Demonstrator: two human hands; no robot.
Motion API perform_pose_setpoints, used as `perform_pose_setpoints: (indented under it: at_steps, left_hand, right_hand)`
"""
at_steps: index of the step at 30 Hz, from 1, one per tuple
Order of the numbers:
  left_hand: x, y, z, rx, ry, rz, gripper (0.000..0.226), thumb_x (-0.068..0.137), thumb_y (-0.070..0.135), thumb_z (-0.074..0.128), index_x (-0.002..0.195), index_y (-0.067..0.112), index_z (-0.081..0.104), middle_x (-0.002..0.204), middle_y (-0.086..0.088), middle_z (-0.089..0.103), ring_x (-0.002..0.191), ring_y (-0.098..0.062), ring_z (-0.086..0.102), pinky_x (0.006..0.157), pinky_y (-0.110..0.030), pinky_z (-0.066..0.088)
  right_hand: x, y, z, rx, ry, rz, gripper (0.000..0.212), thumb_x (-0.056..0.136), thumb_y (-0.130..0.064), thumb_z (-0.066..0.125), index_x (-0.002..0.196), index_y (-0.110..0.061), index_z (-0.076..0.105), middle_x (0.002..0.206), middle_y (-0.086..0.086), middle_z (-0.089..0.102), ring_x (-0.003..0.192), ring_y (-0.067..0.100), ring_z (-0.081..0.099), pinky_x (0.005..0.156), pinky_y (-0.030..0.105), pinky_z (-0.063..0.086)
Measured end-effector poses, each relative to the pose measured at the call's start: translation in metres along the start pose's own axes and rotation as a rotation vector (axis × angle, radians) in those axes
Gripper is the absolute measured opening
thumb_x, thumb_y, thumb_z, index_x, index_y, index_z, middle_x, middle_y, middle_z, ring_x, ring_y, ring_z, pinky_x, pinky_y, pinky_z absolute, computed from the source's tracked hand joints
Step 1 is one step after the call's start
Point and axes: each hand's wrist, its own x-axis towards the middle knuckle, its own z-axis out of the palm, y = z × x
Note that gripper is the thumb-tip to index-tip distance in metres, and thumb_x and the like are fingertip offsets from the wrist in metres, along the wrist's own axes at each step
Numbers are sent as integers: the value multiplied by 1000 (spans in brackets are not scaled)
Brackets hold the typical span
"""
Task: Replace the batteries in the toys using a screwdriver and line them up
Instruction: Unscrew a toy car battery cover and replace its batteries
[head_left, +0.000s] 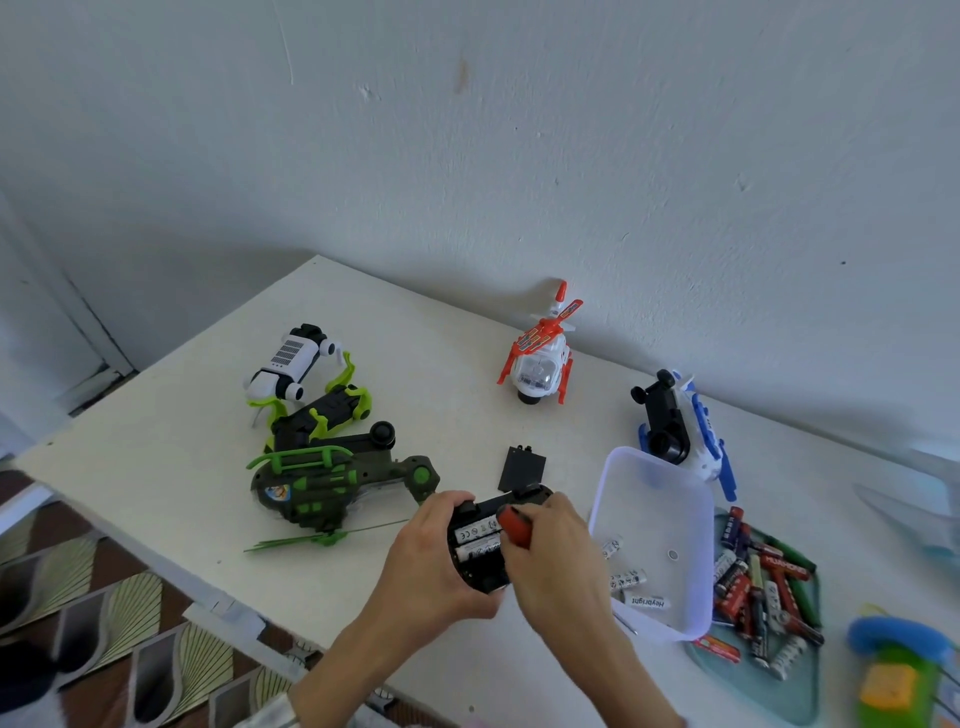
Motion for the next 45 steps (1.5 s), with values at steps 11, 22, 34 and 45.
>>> perform_pose_setpoints:
  at_steps: [11,22,34,45]
  left_hand:
    - [-2,-2,0,12,0,24,80,44,41,74,119,28,50,102,20,55,91,0,56,74,-11,46]
    - [-2,-4,-1,-58,-29,14,69,47,34,84,106,36,47,91,14,63,83,-7,62,71,-28,53]
    - [3,5,-1,-101,-36,41,68,47,29,86,106,34,54,94,15,63,87,-11,62,72,-23,53]
    - [4,12,-5,-148,-58,52,72,48,23,88,111,27,55,96,9,65,89,-9,63,69,-16,52]
  right_hand:
    - [-4,-1,-4,524,136,-33,28,73,-14,74,62,-19,49,58,-2,57,52,8,49,47,22,44]
    - [13,101,-46,228,228,376,18,69,-10,73,76,-9,56,68,6,59,55,18,50,53,28,40]
    - [-10,34,-83,357,478,-138,40,90,-47,53,60,-20,47,53,-1,55,50,19,54,52,32,42]
    - [6,-16,-32,735,136,-275,22,90,-8,58,78,-17,41,50,10,43,41,16,37,43,26,39]
